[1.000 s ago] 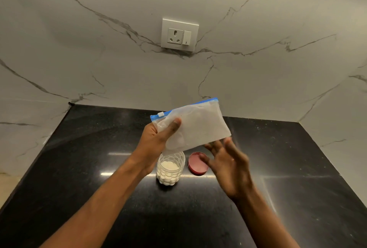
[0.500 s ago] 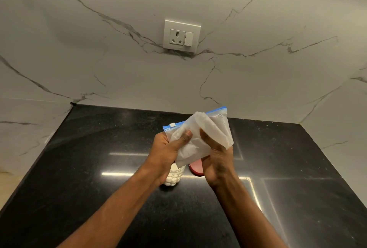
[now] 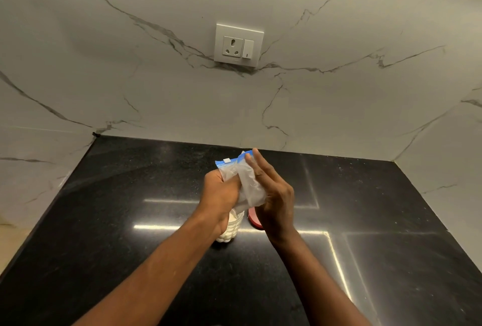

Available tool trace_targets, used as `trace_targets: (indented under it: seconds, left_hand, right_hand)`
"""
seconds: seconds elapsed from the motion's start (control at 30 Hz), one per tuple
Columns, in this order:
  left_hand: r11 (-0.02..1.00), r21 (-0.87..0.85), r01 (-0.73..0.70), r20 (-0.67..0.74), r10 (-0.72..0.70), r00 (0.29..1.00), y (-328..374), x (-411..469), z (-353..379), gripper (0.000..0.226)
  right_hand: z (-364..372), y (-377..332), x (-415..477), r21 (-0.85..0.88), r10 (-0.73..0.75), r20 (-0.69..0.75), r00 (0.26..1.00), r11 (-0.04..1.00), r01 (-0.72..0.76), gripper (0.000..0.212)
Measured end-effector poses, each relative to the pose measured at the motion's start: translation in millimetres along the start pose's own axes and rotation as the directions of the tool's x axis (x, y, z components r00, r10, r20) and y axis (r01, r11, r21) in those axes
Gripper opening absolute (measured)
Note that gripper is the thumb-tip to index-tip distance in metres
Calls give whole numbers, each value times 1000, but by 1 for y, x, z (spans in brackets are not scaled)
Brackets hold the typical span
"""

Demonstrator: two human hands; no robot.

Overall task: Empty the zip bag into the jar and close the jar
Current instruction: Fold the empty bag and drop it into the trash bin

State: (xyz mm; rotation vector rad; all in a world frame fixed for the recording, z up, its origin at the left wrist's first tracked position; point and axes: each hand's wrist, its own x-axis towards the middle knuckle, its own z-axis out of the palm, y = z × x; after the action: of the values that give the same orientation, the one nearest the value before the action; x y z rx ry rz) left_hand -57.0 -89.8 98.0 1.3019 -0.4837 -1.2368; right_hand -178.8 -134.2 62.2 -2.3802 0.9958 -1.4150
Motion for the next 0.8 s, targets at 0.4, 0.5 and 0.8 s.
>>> trace_targets:
  seconds: [0.4,0.5,0.8]
  left_hand:
    - [999,-3,51,245,-49,968,8,-5,-8,34]
    - [999,-27,38,188,-33,982,12,-3,-11,17]
    - [938,348,1,371,-139,918,28,4,-29,19]
  right_hand:
    - [-4,-4,0,-417,-104,280,954,882,218,78]
    - [-12,-15,-6,-219,85,368,926,976,-3,79]
    - [-54,-14,10,422,463,671,579,404,-812,59]
